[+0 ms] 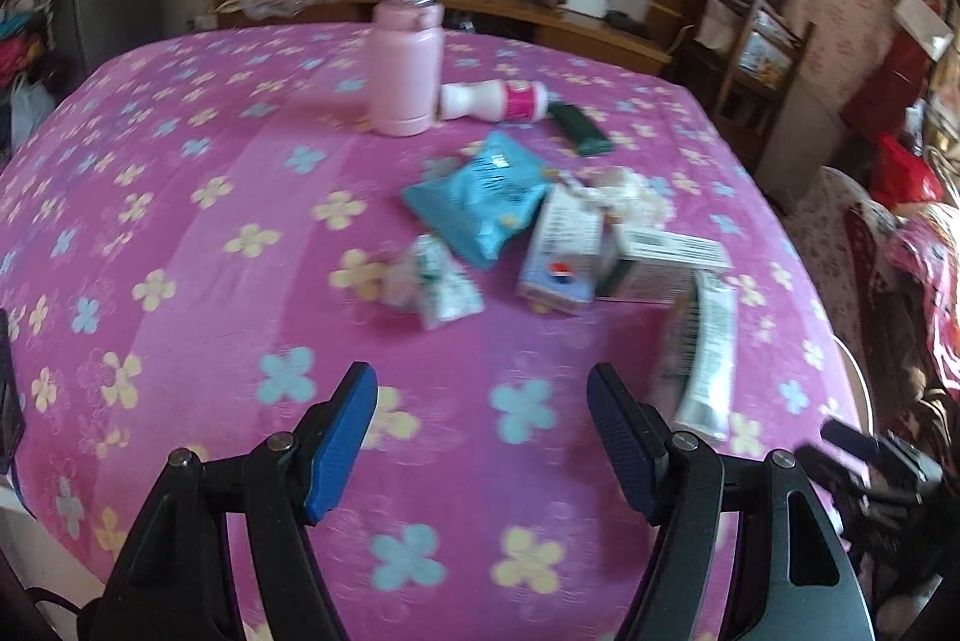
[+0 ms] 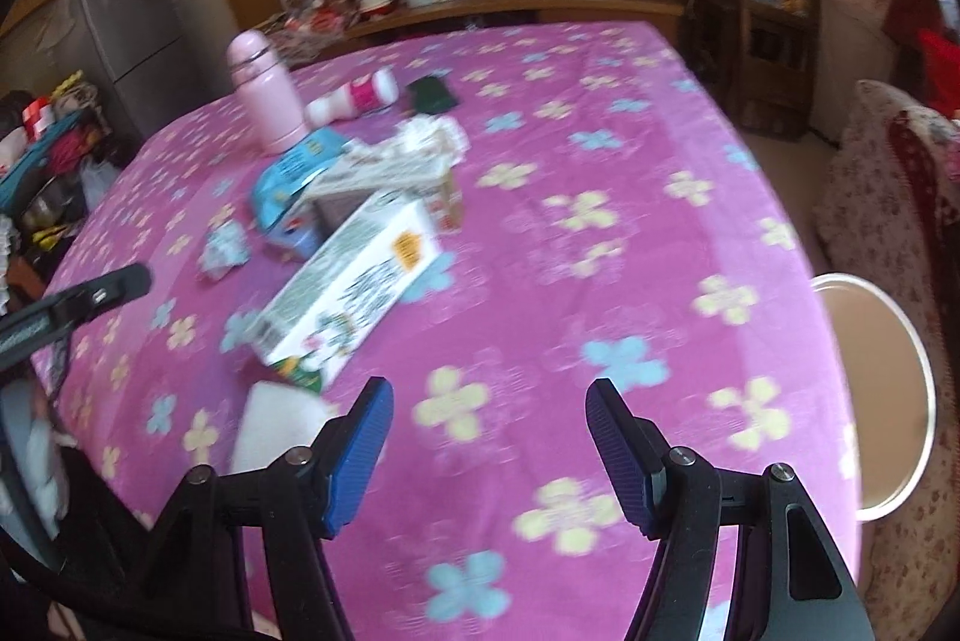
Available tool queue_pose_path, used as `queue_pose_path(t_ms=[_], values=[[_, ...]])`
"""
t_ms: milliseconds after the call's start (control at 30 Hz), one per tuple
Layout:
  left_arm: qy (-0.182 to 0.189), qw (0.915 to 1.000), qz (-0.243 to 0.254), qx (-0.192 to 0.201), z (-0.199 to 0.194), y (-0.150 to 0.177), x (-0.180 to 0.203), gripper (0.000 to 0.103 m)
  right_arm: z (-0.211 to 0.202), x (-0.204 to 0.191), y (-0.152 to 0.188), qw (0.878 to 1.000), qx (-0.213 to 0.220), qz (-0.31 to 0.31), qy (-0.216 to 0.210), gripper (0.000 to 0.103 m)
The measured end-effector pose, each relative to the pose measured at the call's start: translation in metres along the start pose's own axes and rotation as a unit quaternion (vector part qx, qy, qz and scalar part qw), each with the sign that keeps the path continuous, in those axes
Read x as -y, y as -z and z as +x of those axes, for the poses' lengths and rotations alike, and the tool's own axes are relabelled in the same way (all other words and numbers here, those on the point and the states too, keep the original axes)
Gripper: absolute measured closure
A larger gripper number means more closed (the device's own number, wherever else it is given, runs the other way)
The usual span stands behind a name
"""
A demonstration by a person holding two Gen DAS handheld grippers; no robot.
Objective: Collect trash
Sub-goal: 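Move both open tools back over the remaining trash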
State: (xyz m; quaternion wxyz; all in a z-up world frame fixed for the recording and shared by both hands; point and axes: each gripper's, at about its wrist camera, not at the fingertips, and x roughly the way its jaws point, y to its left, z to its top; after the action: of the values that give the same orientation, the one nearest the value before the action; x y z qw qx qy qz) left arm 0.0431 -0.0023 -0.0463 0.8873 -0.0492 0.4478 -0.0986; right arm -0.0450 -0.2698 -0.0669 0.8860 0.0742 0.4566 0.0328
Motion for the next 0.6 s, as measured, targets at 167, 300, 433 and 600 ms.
queue_pose_path(t_ms=[167,300,433,600], values=[[-0.012,0.9995,-0.025,-0.018,0.024,-0.01,-0.018,0.03,0.013,-0.026,0.009,0.999,-0.029,-0.012,-0.037,0.033],[-0.013,0.999,-0.038,-0.022,0.039,-0.018,-0.02,0.03,0.019,-0.043,0.014,0.997,-0.04,-0.024,-0.057,0.033],[-0.018,0.9988,-0.041,-0.021,0.057,-0.027,-0.017,0.03,0.028,-0.058,0.016,0.995,-0.049,-0.035,-0.075,0.033],[-0.037,0.998,-0.043,-0.027,0.082,-0.036,-0.018,0.03,0.04,-0.075,0.019,0.993,-0.061,-0.044,-0.086,0.033]])
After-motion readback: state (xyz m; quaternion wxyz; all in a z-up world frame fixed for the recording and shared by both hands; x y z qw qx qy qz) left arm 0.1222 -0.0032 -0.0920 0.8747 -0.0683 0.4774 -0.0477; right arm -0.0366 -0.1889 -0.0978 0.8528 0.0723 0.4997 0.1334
